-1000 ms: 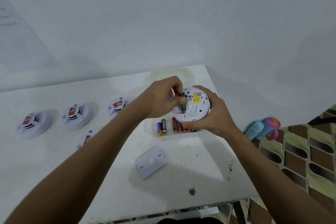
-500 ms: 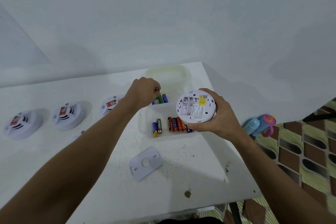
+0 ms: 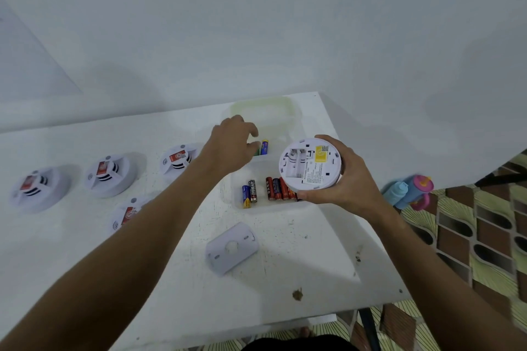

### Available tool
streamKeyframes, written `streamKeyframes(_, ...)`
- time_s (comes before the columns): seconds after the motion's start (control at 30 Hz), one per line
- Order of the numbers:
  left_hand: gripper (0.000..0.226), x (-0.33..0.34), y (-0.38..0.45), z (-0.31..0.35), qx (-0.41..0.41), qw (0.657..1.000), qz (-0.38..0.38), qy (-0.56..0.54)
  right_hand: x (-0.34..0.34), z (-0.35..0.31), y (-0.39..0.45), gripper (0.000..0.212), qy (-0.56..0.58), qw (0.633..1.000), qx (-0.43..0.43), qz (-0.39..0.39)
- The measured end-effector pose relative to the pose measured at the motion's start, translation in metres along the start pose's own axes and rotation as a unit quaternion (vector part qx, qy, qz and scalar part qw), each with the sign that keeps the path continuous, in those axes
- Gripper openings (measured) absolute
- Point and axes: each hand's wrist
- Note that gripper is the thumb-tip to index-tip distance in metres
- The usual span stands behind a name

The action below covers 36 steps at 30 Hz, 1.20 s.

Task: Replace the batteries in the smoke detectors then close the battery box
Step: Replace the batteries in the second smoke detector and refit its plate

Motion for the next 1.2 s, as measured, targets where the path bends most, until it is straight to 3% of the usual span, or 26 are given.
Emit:
streamKeyframes(0.1,0.019,-0.008,-0.035,0.011,-0.001,0.998,-0.006,-0.057,-0.006,0.001,-0.005,0.096,0.002,1.000,-0.008,0.000)
streamKeyframes(0.23,0.024,-0.001,-0.063,0.012,-0.039,0.998,-0.030,-0.043,-0.014,-0.001,-0.014,0.092,0.009,1.000,-0.014,0.011)
streamKeyframes(0.5,0.038,0.013,-0.068,0.024,-0.120,0.976,-0.066,0.172,-0.024,-0.005,-0.027,0.087,0.019,1.000,-0.013,0.010)
streamKeyframes(0.73,0.045,0.025,-0.061,0.022,-0.189,0.959,-0.148,0.149,-0.026,0.004,-0.033,0.101,0.015,1.000,0.005,-0.011)
streamKeyframes(0.9,0.024,0.025,-0.063,0.027,-0.237,0.964,-0.116,0.039,-0.023,0.005,-0.033,0.097,0.013,1.000,0.003,-0.022)
streamKeyframes(1.1,0.023,0.004,-0.075,0.037,-0.255,0.965,-0.024,-0.052,-0.019,0.000,-0.028,0.098,0.024,0.999,-0.003,-0.031)
streamKeyframes(1.2,0.021,-0.019,-0.082,0.043,-0.213,0.969,0.033,-0.121,-0.017,-0.003,-0.026,0.097,0.021,0.999,-0.010,-0.032)
Point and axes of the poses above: each hand's wrist, its own y-axis towards the middle knuckle, its own x-axis out of the palm, z = x × y, and after that the axes turned 4 degrees about z, right-handed
